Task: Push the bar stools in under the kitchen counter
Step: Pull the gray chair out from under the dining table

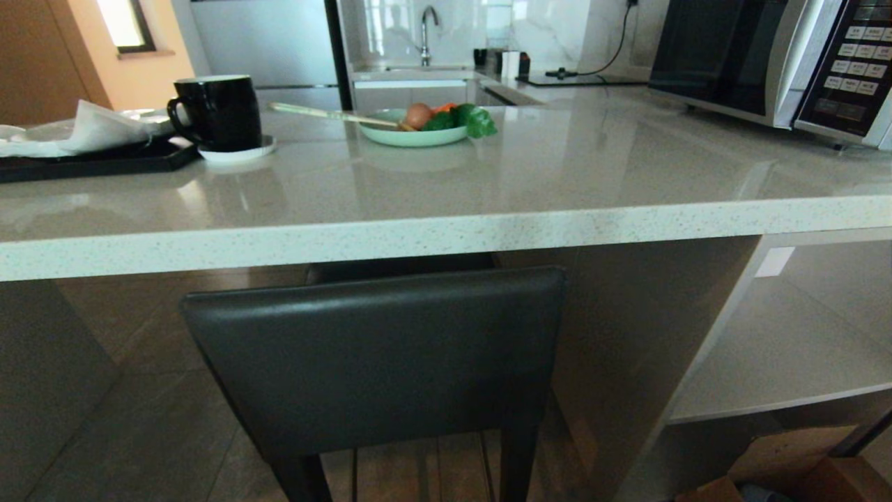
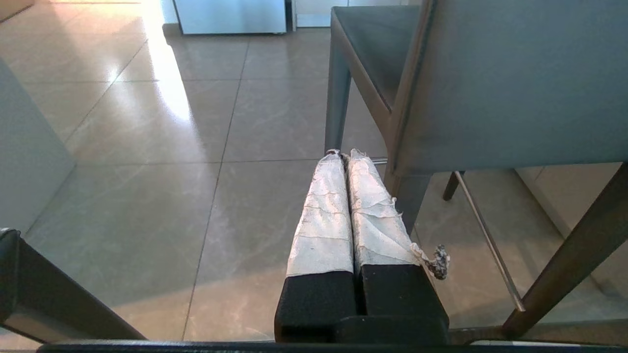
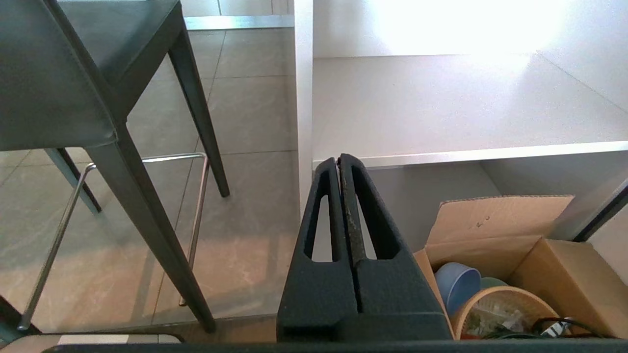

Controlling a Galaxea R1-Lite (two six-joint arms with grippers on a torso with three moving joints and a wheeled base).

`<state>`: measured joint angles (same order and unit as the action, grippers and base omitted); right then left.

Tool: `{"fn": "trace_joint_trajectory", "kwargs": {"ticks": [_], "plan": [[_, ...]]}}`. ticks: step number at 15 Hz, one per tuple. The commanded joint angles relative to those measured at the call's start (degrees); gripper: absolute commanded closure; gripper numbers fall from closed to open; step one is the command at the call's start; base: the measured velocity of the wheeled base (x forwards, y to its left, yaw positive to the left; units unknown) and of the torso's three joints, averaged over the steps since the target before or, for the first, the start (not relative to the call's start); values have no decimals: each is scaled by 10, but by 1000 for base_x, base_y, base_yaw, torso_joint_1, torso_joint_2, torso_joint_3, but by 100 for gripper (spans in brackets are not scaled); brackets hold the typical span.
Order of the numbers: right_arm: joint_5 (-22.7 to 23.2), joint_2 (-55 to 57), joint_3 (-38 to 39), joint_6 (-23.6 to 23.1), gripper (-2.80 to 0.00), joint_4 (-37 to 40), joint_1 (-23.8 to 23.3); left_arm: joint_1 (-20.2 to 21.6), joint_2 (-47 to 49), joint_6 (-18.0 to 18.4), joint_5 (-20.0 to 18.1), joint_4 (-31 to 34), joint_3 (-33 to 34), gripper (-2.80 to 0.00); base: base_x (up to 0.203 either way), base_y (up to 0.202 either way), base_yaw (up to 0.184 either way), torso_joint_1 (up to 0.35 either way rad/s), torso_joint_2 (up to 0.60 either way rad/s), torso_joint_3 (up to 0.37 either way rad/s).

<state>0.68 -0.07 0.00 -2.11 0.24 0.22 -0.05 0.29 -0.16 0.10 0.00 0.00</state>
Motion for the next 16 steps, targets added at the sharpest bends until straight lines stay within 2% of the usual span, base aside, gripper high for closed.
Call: {"fn": "trace_joint_trajectory", "kwargs": {"ticks": [1, 2, 3, 7, 16], "plan": [[0, 1, 0, 0, 0, 0, 0, 0, 1, 0, 0, 0, 1, 0, 0, 0, 0, 0, 0, 0], [0, 1, 0, -1, 0, 0, 0, 0, 0, 0, 0, 0, 1, 0, 0, 0, 0, 0, 0, 0], [2, 1, 0, -1, -280, -1, 0, 0, 1, 0, 0, 0, 1, -280, 0, 0, 0, 0, 0, 0], [-6, 1, 0, 20, -280, -2, 0, 0, 0, -2, 0, 0, 1, -280, 0, 0, 0, 0, 0, 0], [-8, 1, 0, 24, -280, -2, 0, 0, 1, -5, -1, -1, 1, -280, 0, 0, 0, 0, 0, 0]]}}
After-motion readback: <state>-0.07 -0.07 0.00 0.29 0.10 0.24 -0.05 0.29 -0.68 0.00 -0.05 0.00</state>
